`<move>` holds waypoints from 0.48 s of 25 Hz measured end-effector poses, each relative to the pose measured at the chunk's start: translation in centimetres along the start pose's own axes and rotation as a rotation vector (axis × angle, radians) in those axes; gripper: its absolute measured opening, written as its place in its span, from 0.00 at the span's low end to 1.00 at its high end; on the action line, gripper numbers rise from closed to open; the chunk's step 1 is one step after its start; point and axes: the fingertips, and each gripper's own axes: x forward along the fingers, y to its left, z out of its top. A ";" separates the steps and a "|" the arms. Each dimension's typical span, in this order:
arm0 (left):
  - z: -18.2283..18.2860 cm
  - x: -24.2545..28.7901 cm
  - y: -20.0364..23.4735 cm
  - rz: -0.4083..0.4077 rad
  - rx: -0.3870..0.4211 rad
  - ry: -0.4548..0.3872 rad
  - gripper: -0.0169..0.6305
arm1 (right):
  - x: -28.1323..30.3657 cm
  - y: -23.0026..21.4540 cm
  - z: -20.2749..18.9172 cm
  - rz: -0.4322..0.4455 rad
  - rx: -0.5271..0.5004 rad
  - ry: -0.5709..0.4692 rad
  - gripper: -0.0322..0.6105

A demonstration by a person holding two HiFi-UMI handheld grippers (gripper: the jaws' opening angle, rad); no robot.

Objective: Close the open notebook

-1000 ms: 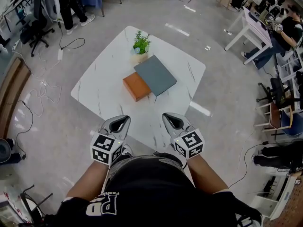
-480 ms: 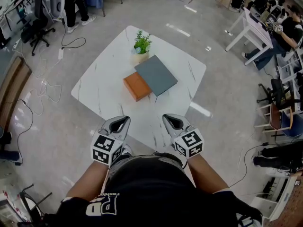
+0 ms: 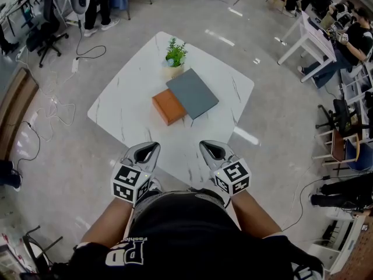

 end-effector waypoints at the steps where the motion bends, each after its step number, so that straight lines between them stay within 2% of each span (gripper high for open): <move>1: 0.1 0.0 0.0 0.000 0.000 -0.002 0.13 | 0.0 0.0 0.1 0.000 -0.001 0.000 0.05; 12: 0.4 0.2 0.0 0.000 -0.002 -0.012 0.13 | 0.1 -0.3 0.1 -0.002 -0.002 0.004 0.05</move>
